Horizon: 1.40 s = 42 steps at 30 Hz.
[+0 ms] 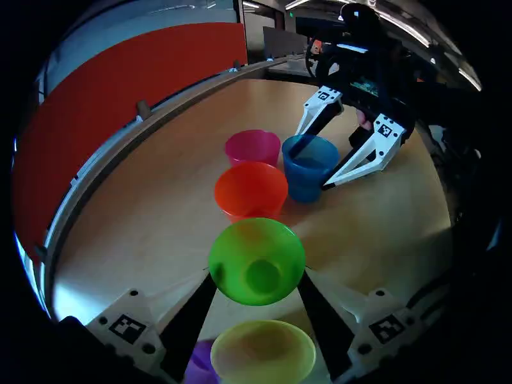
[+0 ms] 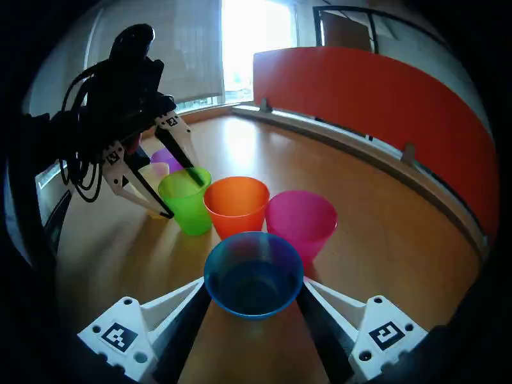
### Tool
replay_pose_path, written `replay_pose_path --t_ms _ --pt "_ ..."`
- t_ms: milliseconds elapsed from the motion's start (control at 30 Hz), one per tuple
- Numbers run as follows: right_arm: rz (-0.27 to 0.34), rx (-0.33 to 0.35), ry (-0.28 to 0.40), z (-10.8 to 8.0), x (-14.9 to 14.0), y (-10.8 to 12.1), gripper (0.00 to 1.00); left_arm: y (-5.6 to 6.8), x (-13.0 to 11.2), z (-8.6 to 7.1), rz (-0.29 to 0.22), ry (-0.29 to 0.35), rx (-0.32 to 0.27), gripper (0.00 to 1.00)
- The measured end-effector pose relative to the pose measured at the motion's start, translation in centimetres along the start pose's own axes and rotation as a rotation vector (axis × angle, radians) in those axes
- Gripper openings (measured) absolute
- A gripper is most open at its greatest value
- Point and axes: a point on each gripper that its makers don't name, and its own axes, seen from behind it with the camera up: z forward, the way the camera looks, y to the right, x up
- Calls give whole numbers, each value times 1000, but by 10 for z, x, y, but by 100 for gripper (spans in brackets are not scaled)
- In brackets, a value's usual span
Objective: Pour water
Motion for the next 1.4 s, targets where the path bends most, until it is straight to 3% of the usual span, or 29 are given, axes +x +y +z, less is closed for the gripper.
replay_pose_path --t_ms 600,1400 --pt "-7 -14 7 -6 5 -2 89 -7 6 -16 -14 51 37 84" --pt "12 -52 126 -28 41 -7 88 -7 21 -46 -19 136 98 84"
